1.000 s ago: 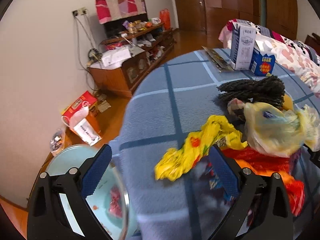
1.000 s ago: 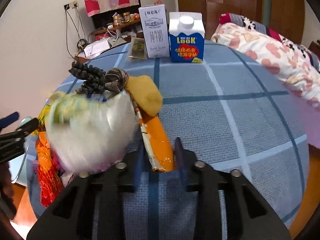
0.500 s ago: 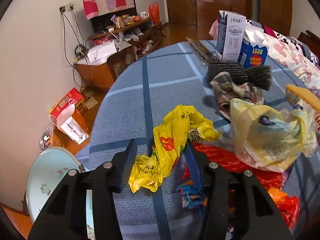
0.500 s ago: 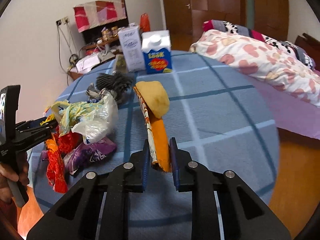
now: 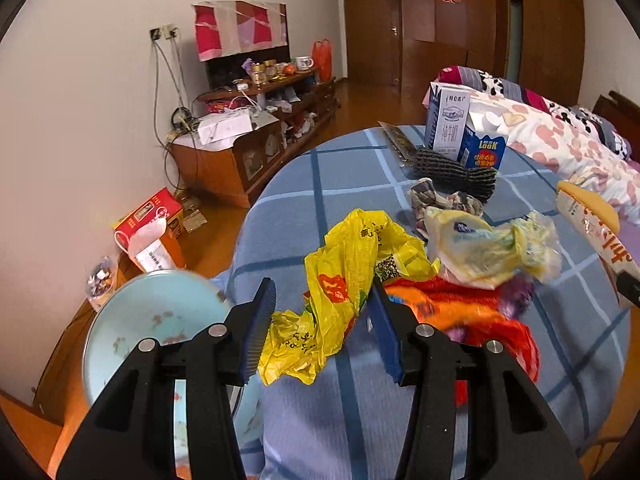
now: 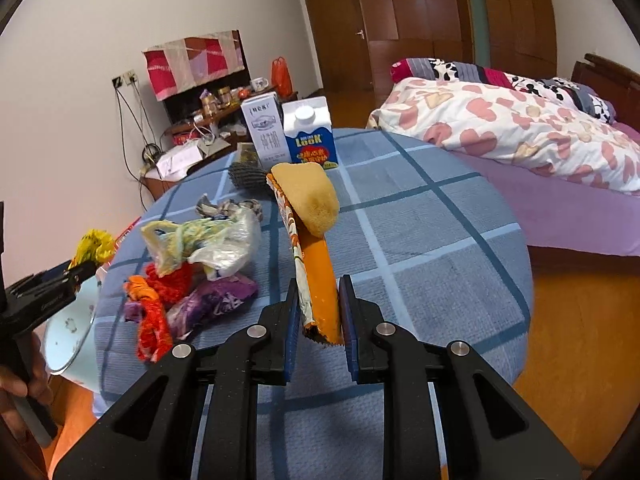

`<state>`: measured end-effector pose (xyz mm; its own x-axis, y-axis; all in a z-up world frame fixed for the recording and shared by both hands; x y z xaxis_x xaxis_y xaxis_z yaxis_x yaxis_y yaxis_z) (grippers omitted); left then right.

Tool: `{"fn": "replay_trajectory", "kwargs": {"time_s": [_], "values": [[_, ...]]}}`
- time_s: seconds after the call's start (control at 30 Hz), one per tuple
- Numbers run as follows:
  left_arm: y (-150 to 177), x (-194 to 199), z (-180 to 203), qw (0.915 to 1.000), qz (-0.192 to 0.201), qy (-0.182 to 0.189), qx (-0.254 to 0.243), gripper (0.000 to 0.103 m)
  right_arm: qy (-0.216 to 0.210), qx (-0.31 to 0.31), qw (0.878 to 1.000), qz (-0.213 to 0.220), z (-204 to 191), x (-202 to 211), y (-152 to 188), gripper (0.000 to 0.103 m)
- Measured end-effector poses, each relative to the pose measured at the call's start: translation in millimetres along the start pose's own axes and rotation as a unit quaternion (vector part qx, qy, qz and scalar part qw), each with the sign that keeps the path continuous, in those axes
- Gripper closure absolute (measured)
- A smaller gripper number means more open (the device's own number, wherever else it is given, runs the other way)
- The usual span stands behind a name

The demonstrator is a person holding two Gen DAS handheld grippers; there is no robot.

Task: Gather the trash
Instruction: 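Grasp the yellow bag with the left tool while the right tool grasps the orange wrapper, then carry the yellow bag and orange wrapper over the bucket and release both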

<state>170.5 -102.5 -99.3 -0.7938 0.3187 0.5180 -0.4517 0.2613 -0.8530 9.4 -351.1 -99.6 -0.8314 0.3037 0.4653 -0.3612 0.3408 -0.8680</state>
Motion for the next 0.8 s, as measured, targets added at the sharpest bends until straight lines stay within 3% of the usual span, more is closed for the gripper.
{"fn": "replay_trajectory", "kwargs": {"time_s": [0.2,0.73,0.8], "values": [[12,25,-5,0.9997,-0.002,-0.026,-0.002,0.056,-0.013,0.006,1.000,0.005,-13,14,4,0.083],[9,71,-22,0.9988,0.029,-0.039,0.010,0.056,-0.028,0.053,0.997,0.041,-51,45,1,0.083],[11,73,-22,0.9988,0.029,-0.038,0.010,0.056,-0.029,0.050,0.998,0.027,-50,40,5,0.083]]}}
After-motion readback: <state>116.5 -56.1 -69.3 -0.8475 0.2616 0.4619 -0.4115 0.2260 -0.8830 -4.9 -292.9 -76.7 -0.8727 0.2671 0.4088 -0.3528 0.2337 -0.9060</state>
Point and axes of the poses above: each gripper's, at about its wrist camera, not at the fingertips, and x roughly against the way its jaws point, z to its right, y to its underside, the point moved 4 cm from there along -x, roughly the way its jaws point, and after that the axes turned 12 degrees about z, right-handed, at the moved point
